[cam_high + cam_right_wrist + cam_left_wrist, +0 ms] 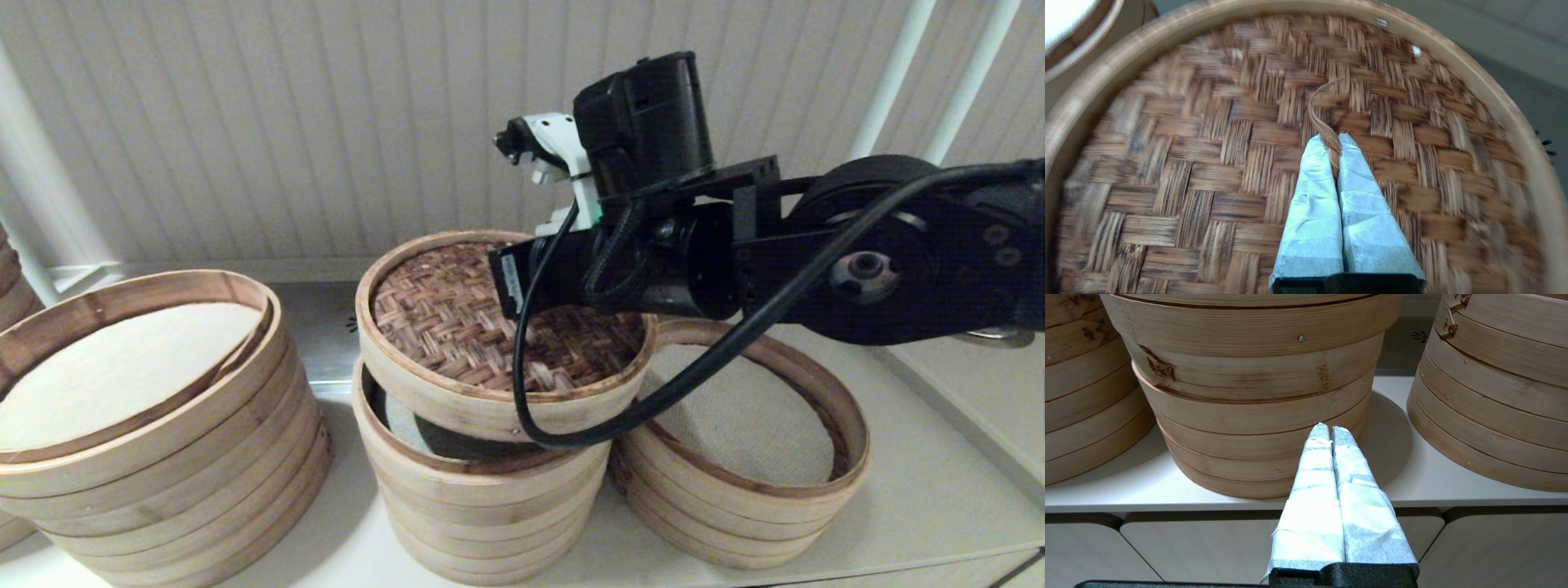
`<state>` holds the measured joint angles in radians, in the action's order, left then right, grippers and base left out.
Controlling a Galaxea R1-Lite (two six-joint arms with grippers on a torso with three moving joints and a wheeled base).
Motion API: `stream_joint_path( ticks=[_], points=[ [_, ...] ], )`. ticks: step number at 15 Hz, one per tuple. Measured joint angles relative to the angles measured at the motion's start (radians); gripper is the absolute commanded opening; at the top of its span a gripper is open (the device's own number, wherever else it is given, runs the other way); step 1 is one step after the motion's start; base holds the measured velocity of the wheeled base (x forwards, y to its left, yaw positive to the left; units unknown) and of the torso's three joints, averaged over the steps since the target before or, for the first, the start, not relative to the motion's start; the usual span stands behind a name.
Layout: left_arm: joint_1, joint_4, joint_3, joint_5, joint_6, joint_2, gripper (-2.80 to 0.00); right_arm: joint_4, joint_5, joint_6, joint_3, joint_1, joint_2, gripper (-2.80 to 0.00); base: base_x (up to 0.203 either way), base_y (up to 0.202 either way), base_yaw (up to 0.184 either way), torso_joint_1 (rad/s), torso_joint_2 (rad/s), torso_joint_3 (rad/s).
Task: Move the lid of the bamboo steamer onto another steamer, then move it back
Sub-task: Put the steamer
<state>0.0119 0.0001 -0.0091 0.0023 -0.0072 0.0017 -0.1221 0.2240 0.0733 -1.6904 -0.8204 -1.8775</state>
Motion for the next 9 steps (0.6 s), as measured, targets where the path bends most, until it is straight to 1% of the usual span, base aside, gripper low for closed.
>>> stream_joint_path(
  ticks=[6,9],
  points=[
    [0.000,0.001,0.000,0.000,0.000,0.000,-2.80,-0.006,0.000,-0.002,0.031,0.079,0.073,-2.80,0.000,0.000,0.000,0.000,0.00,0.000],
    [0.000,0.000,0.000,0.000,0.000,0.000,-2.80,-0.004,0.000,0.000,0.089,0.154,0.127,-2.80,0.000,0.000,0.000,0.000,0.00,0.000]
  ],
)
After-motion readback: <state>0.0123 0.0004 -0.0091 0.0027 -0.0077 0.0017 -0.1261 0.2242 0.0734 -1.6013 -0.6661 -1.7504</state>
